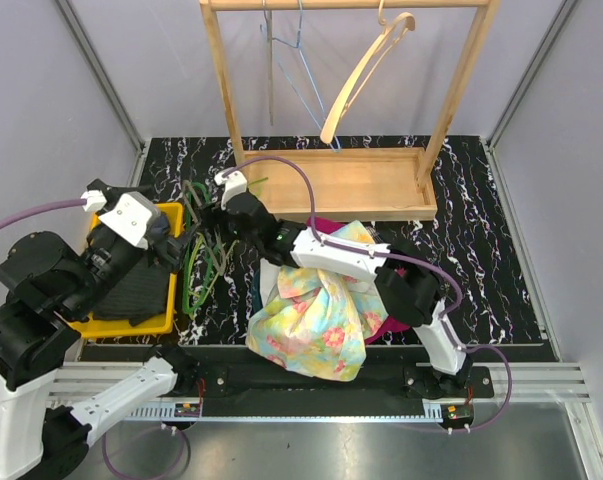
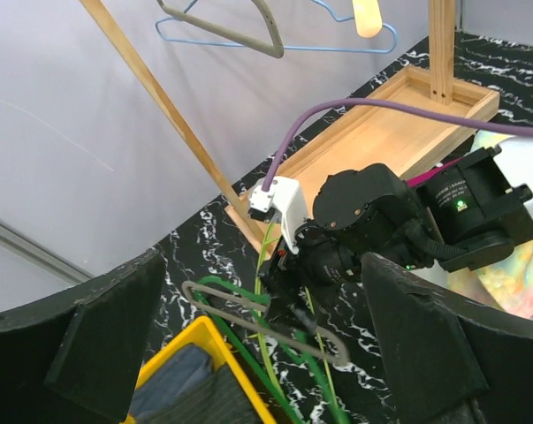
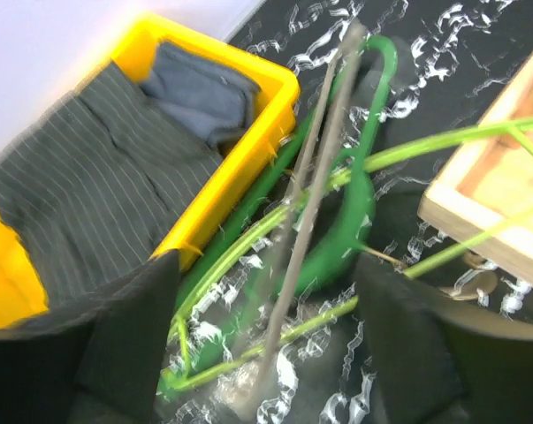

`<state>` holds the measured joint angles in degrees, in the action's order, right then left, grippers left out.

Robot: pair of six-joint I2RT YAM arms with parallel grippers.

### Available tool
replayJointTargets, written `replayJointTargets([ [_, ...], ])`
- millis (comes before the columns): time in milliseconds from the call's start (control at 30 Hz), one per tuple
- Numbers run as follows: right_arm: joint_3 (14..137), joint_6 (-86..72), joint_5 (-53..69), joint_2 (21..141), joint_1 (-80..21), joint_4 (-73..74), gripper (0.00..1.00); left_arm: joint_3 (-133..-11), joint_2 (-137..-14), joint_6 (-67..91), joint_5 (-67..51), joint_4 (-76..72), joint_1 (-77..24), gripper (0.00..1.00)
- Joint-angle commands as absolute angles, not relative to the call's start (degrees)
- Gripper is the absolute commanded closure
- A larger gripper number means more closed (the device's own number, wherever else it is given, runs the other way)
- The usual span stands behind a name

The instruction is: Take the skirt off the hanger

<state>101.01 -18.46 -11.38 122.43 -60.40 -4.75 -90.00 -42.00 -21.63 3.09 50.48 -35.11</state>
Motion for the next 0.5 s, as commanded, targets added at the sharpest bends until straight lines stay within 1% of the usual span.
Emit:
replayJointTargets([
  [0,102.5,-14.9,-14.2,113.6,-61.5,-0.8,0.0,-89.3,-43.8,-15.6,6.7,47.4,-34.8,0.01],
  [100,101.6,-13.0,-15.0,105.2,-61.7,6.7,0.0,-90.7,-45.6,-15.2,9.7,47.4,-34.8,0.01],
  [200,100.7,-13.7,-19.5,94.9,-61.7,16.3,0.0,-94.1,-48.5,-15.4,12.3,47.8,-34.8,0.01],
  [233,100.9,-14.3,-25.4,90.2,-61.8,19.1,0.0,-94.6,-49.6,-15.2,12.9,47.8,-34.8,0.01],
  [267,101.2,-14.8,-28.1,87.8,-61.8,26.1,0.0,-94.9,-49.7,-14.3,13.4,47.7,-34.8,0.01],
  [300,101.2,-15.5,-31.3,85.6,-61.8,29.6,0.0,-94.8,-49.8,-13.9,13.7,47.6,-34.8,0.01],
  [333,100.3,-17.0,-38.3,80.8,-61.8,32.8,0.0,-94.4,-49.7,-13.3,13.8,47.1,-34.8,0.01],
  [367,99.2,-17.4,-41.3,78.2,-61.8,37.8,0.01,-93.2,-49.5,-11.4,14.1,46.8,-34.8,0.01],
  [400,97.7,-17.8,-43.6,75.4,-61.8,39.9,0.0,-92.4,-49.4,-10.1,14.3,46.9,-34.8,0.01],
  [433,95.0,-19.1,-46.6,70.0,-61.7,41.9,0.0,-91.2,-48.7,-8.8,13.3,48.2,-34.7,0.01],
  [467,93.7,-19.8,-47.1,67.4,-61.8,45.4,0.0,-89.9,-48.0,-7.0,11.8,48.6,-34.5,0.01],
])
